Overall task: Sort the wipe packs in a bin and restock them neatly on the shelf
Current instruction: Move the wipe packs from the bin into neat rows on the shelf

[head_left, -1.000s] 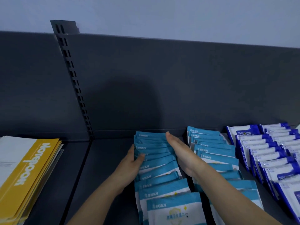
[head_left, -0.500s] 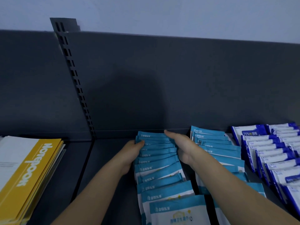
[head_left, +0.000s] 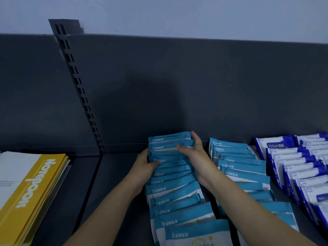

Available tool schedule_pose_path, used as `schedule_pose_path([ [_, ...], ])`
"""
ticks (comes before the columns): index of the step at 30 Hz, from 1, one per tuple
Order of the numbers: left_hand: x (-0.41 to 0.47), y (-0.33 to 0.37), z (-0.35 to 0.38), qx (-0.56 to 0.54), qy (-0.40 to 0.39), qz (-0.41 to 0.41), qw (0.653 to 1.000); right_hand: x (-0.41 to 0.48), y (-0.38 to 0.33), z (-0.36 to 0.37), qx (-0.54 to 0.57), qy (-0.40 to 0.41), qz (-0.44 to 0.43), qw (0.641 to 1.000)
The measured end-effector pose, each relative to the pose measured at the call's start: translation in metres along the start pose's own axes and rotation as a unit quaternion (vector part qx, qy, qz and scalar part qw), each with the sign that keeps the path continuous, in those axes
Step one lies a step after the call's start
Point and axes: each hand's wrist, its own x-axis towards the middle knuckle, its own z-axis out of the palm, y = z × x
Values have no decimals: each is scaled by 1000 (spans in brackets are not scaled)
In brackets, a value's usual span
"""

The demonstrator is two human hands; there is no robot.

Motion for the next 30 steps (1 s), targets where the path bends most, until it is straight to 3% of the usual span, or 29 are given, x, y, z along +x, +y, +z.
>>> schedule_pose_path([
  [7, 1, 3, 6, 13, 3, -17, 1000, 6, 6, -6, 31, -13, 9, 999],
  [13, -7, 1, -4, 3, 40, -55, 998, 5, 9, -21, -12, -3, 55, 998],
  [19, -38, -1, 6, 1, -30, -46, 998, -6, 14, -30, -30, -76, 96, 992],
  [23, -44, -7, 21, -37, -31, -15, 999, -16, 17, -23, 7, -114, 74, 991],
  [30, -45, -1, 24, -19, -11, -19, 1000, -33, 4, -25, 5, -102, 44, 994],
])
